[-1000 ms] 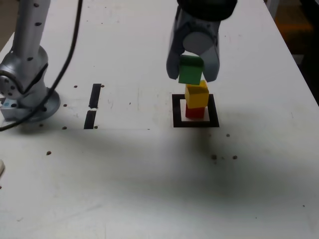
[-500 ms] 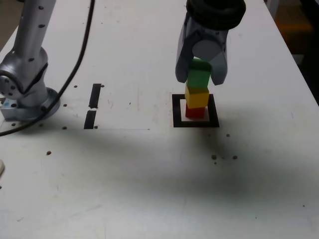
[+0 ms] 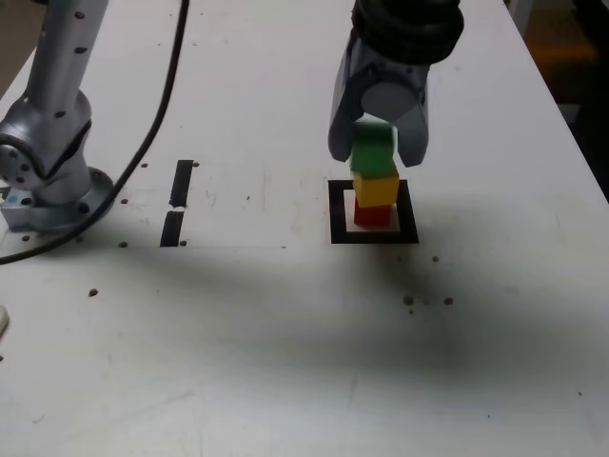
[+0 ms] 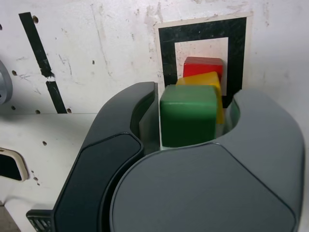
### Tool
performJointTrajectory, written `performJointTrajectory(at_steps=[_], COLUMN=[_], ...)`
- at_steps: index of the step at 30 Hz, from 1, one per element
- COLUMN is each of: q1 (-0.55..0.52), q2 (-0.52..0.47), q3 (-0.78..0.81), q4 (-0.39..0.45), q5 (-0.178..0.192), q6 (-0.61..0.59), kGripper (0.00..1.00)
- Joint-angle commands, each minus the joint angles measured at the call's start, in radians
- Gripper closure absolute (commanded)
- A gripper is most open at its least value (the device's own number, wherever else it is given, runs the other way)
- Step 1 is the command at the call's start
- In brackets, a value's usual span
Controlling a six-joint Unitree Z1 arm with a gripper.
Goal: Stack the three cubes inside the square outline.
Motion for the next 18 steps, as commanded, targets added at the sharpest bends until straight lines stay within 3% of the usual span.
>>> performJointTrajectory(at_steps=[1, 6, 18], q1=[0.002, 0.002, 0.002], q2=[0.001, 0.000, -0.046], q3=[0.002, 0.005, 0.030], q4=[-0.002, -0.005, -0.005], q5=[-0.003, -0.009, 0.002], q6=[0.001, 0.001, -0.005], kGripper=[0.08, 0.02, 0.01])
